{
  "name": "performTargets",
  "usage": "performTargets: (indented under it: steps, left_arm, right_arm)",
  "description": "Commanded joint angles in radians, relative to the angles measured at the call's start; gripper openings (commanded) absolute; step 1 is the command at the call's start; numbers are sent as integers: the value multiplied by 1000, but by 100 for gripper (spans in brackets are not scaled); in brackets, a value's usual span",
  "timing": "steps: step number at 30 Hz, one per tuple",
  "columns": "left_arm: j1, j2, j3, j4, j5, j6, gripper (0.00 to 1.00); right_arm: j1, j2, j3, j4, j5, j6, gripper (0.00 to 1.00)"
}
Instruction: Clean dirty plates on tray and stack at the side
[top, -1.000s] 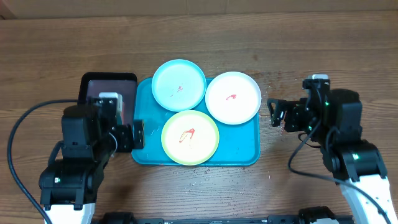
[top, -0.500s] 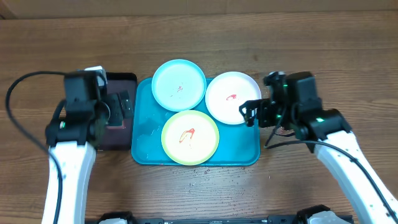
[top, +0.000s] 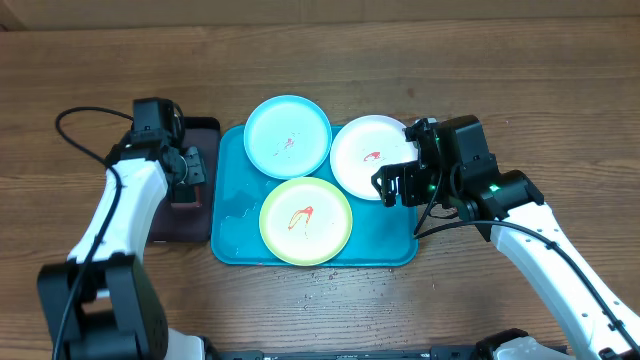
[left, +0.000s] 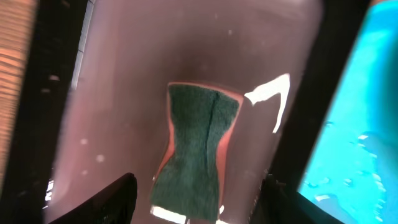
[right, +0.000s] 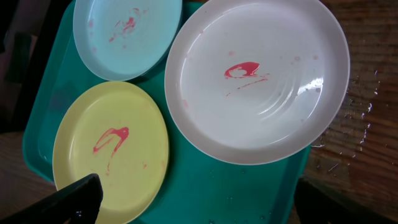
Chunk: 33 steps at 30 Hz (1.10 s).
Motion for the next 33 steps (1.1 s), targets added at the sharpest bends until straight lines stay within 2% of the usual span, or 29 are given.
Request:
performTargets:
  steps: [1,6,11,13,15,18,25,33]
  left_arm:
    - [6,53,20,17,-14,-6,64]
    - [5,108,20,44,-32,-6,63]
    - [6,153,20,75,-35,-6,52]
    - [6,166,20,77,-35,-6,43]
    - [6,174,20,77,-35,-6,30]
    - [6,176,20,76,-36,-6,4]
    - [6,143,69,43,-35,-3,4]
    - [6,113,114,-16,-35,54,4]
  right_arm:
    - [1,-8,27,8,6,8,100]
    - [1,-8,27,7,6,8,100]
    - [1,-8,27,8,6,8,100]
    - [1,-8,27,8,6,8,100]
    - [1,-8,27,8,6,8,100]
    - [1,-8,27,8,6,7,100]
    - [1,-8,27,8,7,7,100]
    - [1,-8,27,8,14,7,100]
